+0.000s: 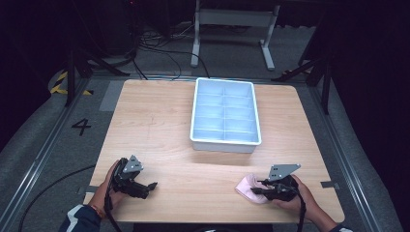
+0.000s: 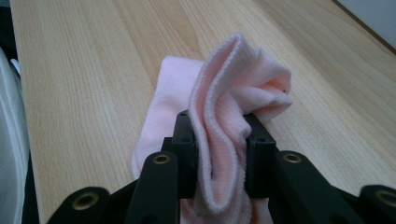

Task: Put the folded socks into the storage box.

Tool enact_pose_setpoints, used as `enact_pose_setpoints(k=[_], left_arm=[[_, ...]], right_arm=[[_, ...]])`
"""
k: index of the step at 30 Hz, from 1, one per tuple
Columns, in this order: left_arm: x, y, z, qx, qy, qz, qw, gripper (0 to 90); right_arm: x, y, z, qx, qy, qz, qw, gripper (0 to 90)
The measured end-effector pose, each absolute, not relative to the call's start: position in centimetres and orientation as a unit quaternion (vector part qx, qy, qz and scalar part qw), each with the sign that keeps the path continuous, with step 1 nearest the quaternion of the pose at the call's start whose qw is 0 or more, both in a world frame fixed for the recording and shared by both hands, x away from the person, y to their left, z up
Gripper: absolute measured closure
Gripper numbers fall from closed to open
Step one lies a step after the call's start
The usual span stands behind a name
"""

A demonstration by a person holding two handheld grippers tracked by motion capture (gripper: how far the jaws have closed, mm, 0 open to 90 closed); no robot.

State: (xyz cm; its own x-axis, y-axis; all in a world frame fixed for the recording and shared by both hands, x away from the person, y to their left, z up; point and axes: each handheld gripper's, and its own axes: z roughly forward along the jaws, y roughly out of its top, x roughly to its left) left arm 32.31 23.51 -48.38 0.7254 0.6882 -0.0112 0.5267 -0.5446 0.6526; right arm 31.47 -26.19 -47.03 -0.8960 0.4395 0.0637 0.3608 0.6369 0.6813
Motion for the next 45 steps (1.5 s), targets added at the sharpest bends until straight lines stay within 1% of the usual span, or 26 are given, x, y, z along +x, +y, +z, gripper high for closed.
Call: enact_pose_setpoints(k=[7,17,24,36,45], left_arm=[[32.3,23.5,-48.4,0.87,0.348,0.123,0.327,0.0],[32.4,23.5,-48.4,0.87,0.347,0.123,0.327,0.0],[32.4,23.5,-48.4,0.87,0.347,0.123,0.327,0.0],[32.4,23.5,-48.4,0.87,0.347,0.123,0.326,0.0],[32.4,23.5,-48.4,0.87,0.347,0.123,0.327,0.0]], right_arm=[[31.3,-26.5,-46.9,0.215,0.901,0.372,0.059,74.3],[31.1,-27.1,-46.4,0.219,0.892,0.39,0.067,74.7],[31.0,-28.2,-45.7,0.23,0.877,0.412,0.087,74.7],[30.8,-29.4,-45.0,0.246,0.859,0.439,0.1,74.6],[30.9,-30.3,-44.3,0.256,0.846,0.453,0.119,74.5]])
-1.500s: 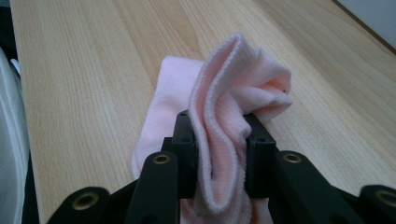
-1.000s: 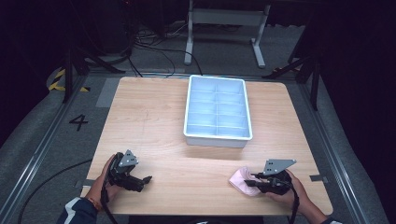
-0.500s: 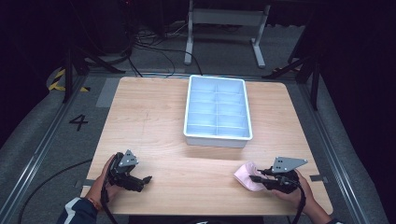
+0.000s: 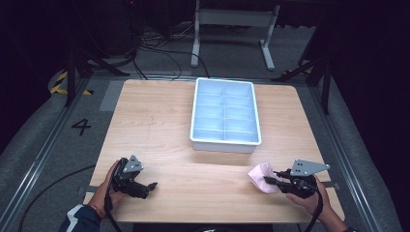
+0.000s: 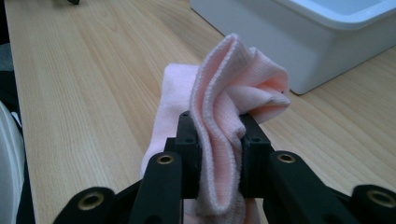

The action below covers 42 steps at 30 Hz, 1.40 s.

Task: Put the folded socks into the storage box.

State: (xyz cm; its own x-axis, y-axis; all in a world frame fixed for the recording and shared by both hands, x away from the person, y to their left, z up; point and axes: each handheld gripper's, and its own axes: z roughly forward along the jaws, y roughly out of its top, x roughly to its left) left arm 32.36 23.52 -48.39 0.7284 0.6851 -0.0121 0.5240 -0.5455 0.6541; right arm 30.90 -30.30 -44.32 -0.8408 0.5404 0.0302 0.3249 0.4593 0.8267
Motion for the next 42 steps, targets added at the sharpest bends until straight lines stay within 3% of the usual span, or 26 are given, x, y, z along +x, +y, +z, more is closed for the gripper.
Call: enact_pose_setpoints(k=[22,42], left_arm=[[32.4,23.5,-48.4,0.87,0.347,0.123,0.326,0.0],[32.4,23.5,-48.4,0.87,0.347,0.123,0.326,0.0]], right_arm=[[31.7,-31.7,-41.2,0.262,0.816,0.486,0.172,74.5],[35.1,-30.4,-38.1,0.241,0.817,0.482,0.206,74.4]])
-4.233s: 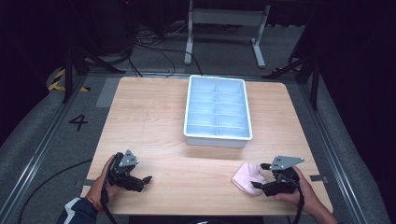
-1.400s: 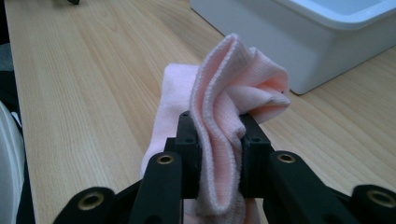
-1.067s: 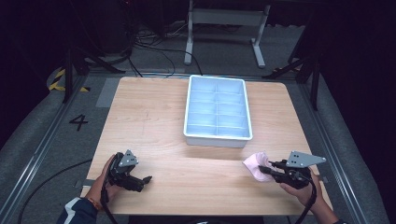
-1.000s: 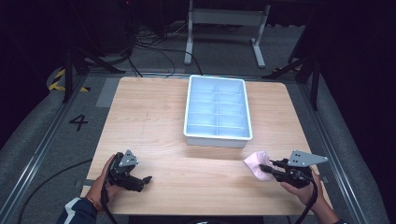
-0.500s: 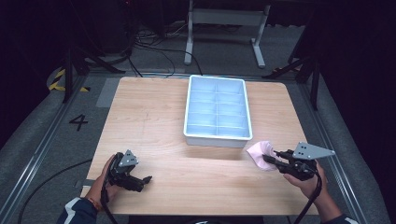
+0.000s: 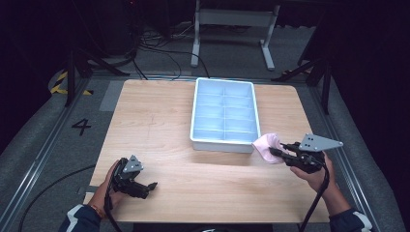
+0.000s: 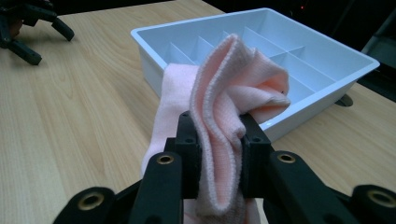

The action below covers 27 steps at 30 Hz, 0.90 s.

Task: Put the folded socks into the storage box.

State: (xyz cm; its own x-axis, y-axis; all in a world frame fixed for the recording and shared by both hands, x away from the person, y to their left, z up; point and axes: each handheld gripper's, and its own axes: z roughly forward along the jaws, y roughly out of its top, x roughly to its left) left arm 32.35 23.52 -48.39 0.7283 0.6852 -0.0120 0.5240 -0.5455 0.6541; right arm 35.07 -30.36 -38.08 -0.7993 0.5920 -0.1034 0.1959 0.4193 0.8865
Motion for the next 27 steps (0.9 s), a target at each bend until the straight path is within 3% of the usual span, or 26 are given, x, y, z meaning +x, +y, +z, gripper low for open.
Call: enact_pose_setpoints(k=[27], left_arm=[[32.4,23.5,-48.4,0.87,0.347,0.123,0.326,0.0]], right_arm=[[40.5,-27.1,-36.7,0.232,0.835,0.439,0.237,74.4]])
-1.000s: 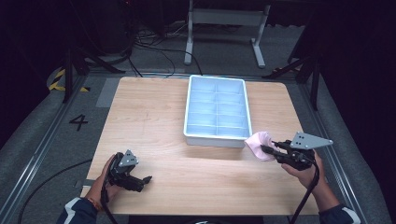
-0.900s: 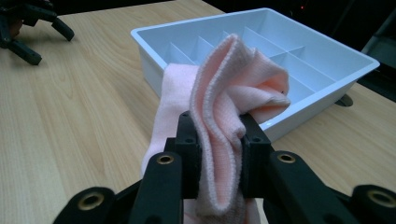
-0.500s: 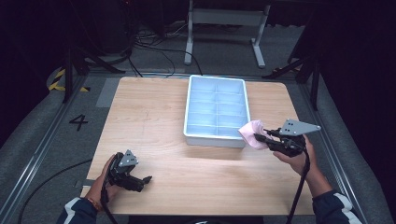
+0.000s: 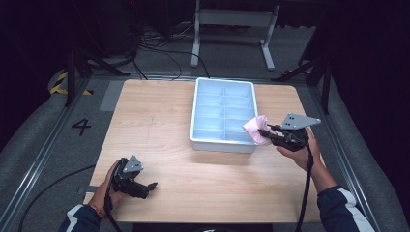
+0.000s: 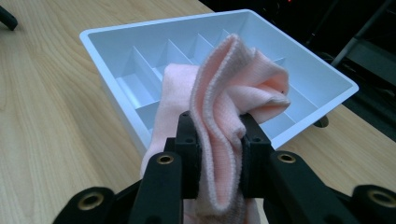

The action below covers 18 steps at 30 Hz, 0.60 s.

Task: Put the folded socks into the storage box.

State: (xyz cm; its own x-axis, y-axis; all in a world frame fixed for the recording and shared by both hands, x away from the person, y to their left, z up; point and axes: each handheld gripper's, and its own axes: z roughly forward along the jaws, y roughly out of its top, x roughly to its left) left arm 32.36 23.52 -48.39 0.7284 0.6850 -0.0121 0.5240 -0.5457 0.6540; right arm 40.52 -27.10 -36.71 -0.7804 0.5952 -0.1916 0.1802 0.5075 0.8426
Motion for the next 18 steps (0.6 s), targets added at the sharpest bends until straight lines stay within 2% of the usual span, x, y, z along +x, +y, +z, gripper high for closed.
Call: enact_pose_setpoints(k=[18], left_arm=[[32.4,23.5,-48.4,0.87,0.347,0.123,0.327,0.0]], right_arm=[[44.4,-25.2,-36.7,0.237,0.847,0.413,0.235,74.6]])
